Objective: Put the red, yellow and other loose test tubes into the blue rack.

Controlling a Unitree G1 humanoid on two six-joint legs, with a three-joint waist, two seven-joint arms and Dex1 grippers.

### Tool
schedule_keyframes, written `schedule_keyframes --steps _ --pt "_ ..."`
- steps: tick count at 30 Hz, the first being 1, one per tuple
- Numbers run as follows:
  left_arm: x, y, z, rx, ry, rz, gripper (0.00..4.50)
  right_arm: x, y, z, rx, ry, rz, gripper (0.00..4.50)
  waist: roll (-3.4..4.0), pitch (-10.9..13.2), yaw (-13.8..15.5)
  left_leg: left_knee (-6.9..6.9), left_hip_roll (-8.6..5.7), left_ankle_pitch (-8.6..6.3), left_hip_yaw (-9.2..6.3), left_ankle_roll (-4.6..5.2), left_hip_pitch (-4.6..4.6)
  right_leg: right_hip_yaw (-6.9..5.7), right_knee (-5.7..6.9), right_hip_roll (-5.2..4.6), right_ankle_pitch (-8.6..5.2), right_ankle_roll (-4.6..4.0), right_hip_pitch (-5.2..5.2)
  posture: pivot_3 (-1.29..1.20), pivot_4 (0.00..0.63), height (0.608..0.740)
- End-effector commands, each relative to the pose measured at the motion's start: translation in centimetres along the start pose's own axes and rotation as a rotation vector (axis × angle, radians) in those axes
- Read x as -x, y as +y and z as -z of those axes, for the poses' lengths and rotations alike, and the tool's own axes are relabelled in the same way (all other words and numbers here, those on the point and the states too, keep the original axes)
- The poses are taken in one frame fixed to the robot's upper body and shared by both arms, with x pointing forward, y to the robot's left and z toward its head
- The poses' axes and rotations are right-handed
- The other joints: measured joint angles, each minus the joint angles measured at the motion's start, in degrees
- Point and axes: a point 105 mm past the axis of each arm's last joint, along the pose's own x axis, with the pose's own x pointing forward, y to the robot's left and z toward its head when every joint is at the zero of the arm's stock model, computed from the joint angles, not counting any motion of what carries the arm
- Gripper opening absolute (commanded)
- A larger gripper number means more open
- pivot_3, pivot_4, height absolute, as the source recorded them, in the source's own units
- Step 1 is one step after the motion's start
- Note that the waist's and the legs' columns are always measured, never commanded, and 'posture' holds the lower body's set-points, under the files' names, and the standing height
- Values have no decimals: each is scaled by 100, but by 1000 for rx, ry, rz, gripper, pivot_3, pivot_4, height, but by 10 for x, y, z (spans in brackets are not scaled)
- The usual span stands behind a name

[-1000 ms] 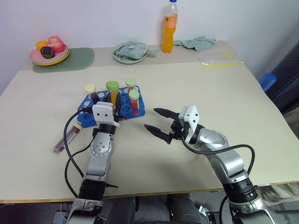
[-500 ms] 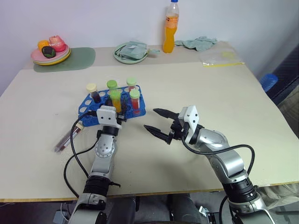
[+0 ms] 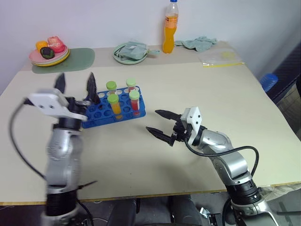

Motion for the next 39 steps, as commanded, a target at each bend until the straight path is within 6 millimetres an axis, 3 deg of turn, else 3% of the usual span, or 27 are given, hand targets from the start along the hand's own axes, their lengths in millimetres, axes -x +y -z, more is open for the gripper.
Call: schedule_keyframes --steps 1,3,6,10,13,18,25,28,33,34,37,39 --pt "11 30 2 -66 283 10 4408 0 0 -10 23 -34 -24 3720 4 1 -19 -1 0 0 -1 0 2 0 1 3 0 -1 0 0 150 740" --pt "16 43 1 -137 412 8 4408 -1 0 -9 23 -32 -32 3720 -1 4 -32 -5 4 0 1 0 3 2 4 9 -1 -3 -4 0 150 740" --pt "39 64 25 -203 814 48 4408 -3 3 -6 37 -14 -69 3720 -4 7 -9 -3 4 0 2 0 1 0 2 12 -1 -2 -2 0 150 740" --pt "46 69 33 -189 997 114 4408 -2 5 -6 61 22 -148 3720 0 11 -5 -5 4 -1 10 0 3 0 1 11 -1 -2 0 0 150 740" --pt "52 86 47 -176 1198 60 4408 5 6 -15 79 44 -225 3720 -1 11 11 -7 4 0 11 -1 2 -6 -1 12 -1 -3 0 0 150 740" --pt "54 91 70 -237 1411 87 4408 14 14 -20 108 72 -289 3720 -2 10 -4 -10 2 0 16 -1 0 -6 -4 11 0 -4 -2 0 150 740" --pt "49 87 94 -240 1515 147 4408 13 22 -14 98 73 -257 3720 -3 11 -10 -14 8 1 22 -3 -7 0 -1 15 0 -5 -17 0 150 740" --pt "49 90 97 -267 1534 157 3564 12 25 -14 91 68 -245 3720 -4 12 -15 -11 6 1 22 -3 -8 0 -1 14 0 -4 -15 0 150 740" --pt "57 99 96 -288 1561 137 1038 12 25 -12 89 66 -229 3720 -4 12 -15 -11 8 1 20 -3 -8 0 0 14 0 -4 -17 0 150 740" --pt "60 103 94 -296 1563 124 746 12 25 -12 90 66 -227 3720 -4 12 -19 -11 8 1 21 -3 -8 1 0 14 0 -4 -16 0 150 740" --pt "58 129 81 -310 1495 -31 733 12 20 -12 96 61 -205 3720 -4 12 -55 -13 10 1 17 -2 -7 3 3 14 0 -5 -20 0 150 740" --pt "34 150 64 -360 1257 -169 733 11 16 -12 102 51 -173 3720 -4 12 -77 -16 12 1 8 -2 -7 5 8 14 -1 -5 -26 0 150 740"
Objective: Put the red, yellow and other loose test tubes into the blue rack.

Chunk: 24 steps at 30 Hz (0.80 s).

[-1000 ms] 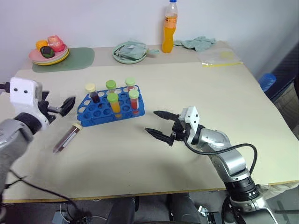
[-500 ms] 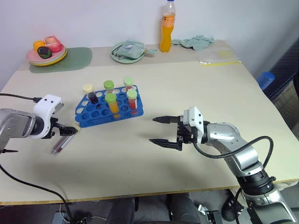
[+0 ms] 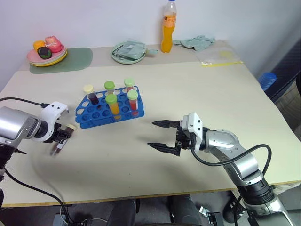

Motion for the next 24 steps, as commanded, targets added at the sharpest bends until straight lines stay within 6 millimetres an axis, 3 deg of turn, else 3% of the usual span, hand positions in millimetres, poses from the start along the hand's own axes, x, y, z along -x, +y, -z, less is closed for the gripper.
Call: schedule_keyframes --steps 1,3,5,7,10,13,16,24 --pt "38 59 -40 71 -400 -358 733 0 -6 -8 49 -41 45 3720 -1 0 1 0 1 0 -4 0 -1 0 4 0 -1 -1 -4 0 150 740" --pt "74 62 -70 20 -773 -500 733 -3 -4 -2 49 -33 43 3720 -6 -3 54 7 3 2 -9 -3 -5 -2 7 -5 -1 -2 -5 0 150 740" --pt "94 57 -74 82 -964 -561 733 -5 -2 1 29 -34 38 3720 -16 -6 103 8 4 3 -6 -6 -9 -1 -1 -24 1 -1 -5 0 150 740" --pt "102 50 -73 189 -1082 -539 733 -6 -2 2 8 -43 38 3720 -19 -8 131 14 -3 3 -6 -6 -11 -3 -8 -31 3 2 2 0 150 740" --pt "122 -19 -78 172 -1417 -327 733 -11 -5 4 -31 -70 53 3720 -21 -13 102 19 -4 2 -5 -3 -8 -3 -14 -32 8 10 15 0 150 740" --pt "101 -71 -74 88 -1450 -291 733 -14 -5 6 -44 -73 46 3720 -22 -14 114 20 -5 1 1 -4 -3 -2 -19 -33 9 10 23 0 150 740" --pt "83 -100 -73 24 -1459 -270 733 -15 -5 7 -38 -73 41 3720 -22 -14 107 19 -14 2 17 -4 0 -3 -15 -20 13 3 22 0 150 740" --pt "44 -113 -70 81 -1421 -353 733 -13 -6 7 -30 -68 71 3720 -21 -14 104 18 -13 1 18 -2 3 -3 -15 -16 13 1 22 0 150 740"
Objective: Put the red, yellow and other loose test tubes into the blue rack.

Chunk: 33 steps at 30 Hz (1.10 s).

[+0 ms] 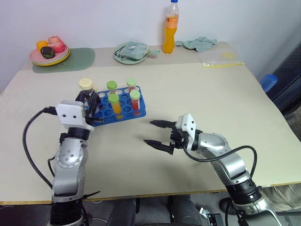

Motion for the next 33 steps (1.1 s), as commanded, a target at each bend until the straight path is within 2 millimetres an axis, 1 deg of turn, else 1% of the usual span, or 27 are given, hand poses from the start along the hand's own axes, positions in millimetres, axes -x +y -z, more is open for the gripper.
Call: schedule_keyframes --steps 1,4,9,16,18,20,21,22,24,27,28,30,31,33 --pt "-2 -5 0 -29 -36 -9 733 1 -1 -11 39 -34 23 3720 0 0 5 1 0 0 0 0 0 0 0 0 0 0 1 0 150 740" --pt "-2 -5 9 -52 2 -5 733 2 -1 -11 43 -35 37 3720 0 0 6 2 -2 0 -1 0 0 -1 -1 -1 0 1 3 0 150 740" --pt "-6 -13 21 12 45 22 733 3 -2 -12 40 -38 45 3720 0 0 4 2 -1 0 -3 0 0 -2 0 0 0 1 3 0 150 740" --pt "-11 -17 24 107 44 4 733 2 -1 -12 38 -41 41 3720 0 -1 16 3 -2 0 -6 0 0 -4 0 0 0 1 5 0 150 740" --pt "-11 -17 23 99 44 3 733 2 -1 -13 38 -42 39 3720 0 -1 17 4 -3 0 -7 0 0 -5 -1 -2 0 1 7 0 150 740" --pt "-7 -18 21 96 44 5 1803 2 -1 -13 40 -42 37 3720 0 -1 15 4 -3 0 -8 0 0 -5 -1 -1 0 2 6 0 150 740" --pt "-6 -18 20 103 43 5 2176 2 -1 -13 40 -42 37 3720 0 -1 8 4 -3 0 -8 0 0 -5 -1 -1 0 2 6 0 150 740" --pt "-5 -17 17 99 36 -4 2746 3 -2 -13 45 -43 43 3720 0 -1 5 4 -3 0 -8 0 0 -5 -1 -1 0 2 7 0 150 740" --pt "-2 -9 7 112 15 -29 3727 5 -4 -18 49 -51 52 3720 0 -1 -4 3 -2 0 -9 0 0 -5 -1 -1 0 2 6 0 150 740" --pt "7 4 -9 144 -6 -30 3727 11 -7 -27 43 -65 47 3720 0 0 -10 1 2 0 -14 0 0 -4 0 2 0 1 3 0 150 740" --pt "10 8 -14 153 -6 -28 3727 16 -9 -31 41 -67 47 3720 0 0 -13 1 2 0 -15 0 0 -4 -1 2 0 1 3 0 150 740" --pt "18 23 -24 185 -1 -14 3727 26 -11 -36 34 -55 41 3720 1 0 -5 1 3 -1 -17 1 0 -2 -1 1 0 1 2 0 150 740" --pt "23 31 -29 181 11 9 3727 34 -14 -37 36 -34 44 3720 1 0 -3 1 4 -1 -18 2 0 -2 -1 2 0 1 3 0 150 740" --pt "29 40 -34 173 34 52 3727 44 -17 -37 41 0 53 3720 1 0 -1 1 5 -1 -18 2 1 -3 -2 2 -1 0 5 0 150 740"
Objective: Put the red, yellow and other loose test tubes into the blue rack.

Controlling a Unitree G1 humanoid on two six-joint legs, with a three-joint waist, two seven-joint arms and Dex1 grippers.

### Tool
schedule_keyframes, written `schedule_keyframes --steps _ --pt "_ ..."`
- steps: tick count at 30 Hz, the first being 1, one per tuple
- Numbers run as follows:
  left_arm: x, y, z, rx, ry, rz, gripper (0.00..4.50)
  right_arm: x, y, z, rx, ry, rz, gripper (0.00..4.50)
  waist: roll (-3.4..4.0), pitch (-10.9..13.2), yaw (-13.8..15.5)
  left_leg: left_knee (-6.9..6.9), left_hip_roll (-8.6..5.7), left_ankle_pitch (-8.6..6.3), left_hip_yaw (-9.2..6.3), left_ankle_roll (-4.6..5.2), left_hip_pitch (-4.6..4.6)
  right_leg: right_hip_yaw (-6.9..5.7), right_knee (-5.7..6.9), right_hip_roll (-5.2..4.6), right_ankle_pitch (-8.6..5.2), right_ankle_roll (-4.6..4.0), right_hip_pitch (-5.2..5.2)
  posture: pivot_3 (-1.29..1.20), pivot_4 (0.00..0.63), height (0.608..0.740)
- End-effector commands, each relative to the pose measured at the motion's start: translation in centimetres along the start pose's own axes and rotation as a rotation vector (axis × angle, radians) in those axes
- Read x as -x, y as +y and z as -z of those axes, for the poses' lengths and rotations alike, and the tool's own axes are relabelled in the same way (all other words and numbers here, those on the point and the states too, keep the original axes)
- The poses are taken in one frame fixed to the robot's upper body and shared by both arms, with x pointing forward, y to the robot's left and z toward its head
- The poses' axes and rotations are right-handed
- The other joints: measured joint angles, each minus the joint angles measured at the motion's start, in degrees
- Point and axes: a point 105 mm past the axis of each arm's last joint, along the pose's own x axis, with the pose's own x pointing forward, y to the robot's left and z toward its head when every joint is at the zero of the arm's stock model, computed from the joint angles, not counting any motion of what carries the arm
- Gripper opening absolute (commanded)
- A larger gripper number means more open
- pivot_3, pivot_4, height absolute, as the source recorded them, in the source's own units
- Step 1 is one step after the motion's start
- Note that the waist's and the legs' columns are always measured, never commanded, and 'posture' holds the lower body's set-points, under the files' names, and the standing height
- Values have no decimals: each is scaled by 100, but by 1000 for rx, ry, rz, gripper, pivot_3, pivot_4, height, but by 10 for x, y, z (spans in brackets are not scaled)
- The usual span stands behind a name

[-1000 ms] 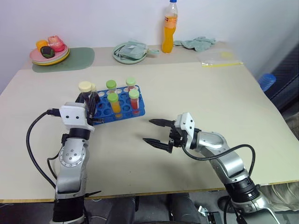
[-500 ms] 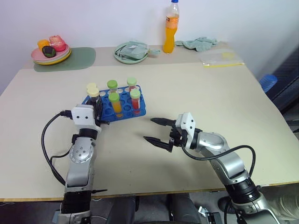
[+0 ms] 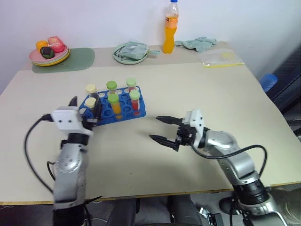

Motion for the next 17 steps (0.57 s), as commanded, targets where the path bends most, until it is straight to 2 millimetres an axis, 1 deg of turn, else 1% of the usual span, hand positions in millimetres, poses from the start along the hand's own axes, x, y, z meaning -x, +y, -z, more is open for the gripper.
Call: schedule_keyframes --steps 1,2,4,6,7,10,12,17 --pt "11 14 -23 4 -2 69 3727 18 -6 -15 43 4 7 3720 0 0 3 0 0 -1 1 1 0 0 -2 0 0 0 1 0 150 740" --pt "17 20 -24 -32 32 93 3727 30 -14 -14 41 29 31 3720 0 0 8 1 0 -2 3 3 0 -1 -3 0 0 -1 3 0 150 740" --pt "36 49 -14 -79 168 128 3727 54 -36 -9 50 101 130 3720 0 0 5 0 0 -3 6 5 0 0 -5 -2 -1 0 3 0 150 740" --pt "46 60 -9 -96 240 144 3727 69 -48 -4 54 143 181 3720 6 2 4 -2 1 -5 15 9 1 2 -10 -3 -1 -1 3 0 150 740" --pt "51 61 -4 -103 273 155 3727 75 -53 -1 53 158 200 3720 6 2 6 -2 2 -6 20 11 2 1 -11 -4 -2 -2 5 0 150 740" --pt "62 67 4 -122 312 148 3727 85 -63 2 41 169 235 3720 6 2 13 -2 9 -7 24 11 4 -3 -14 -4 -5 -7 12 0 150 740" --pt "66 67 10 -113 327 134 3727 90 -66 6 45 184 241 3720 6 2 19 -2 12 -7 23 11 3 -3 -16 -10 -8 -14 14 0 150 740" --pt "73 59 22 -102 352 130 3727 84 -66 11 45 181 227 3720 6 3 14 -2 11 -8 23 13 3 -2 -18 -14 -6 -10 13 0 150 740"
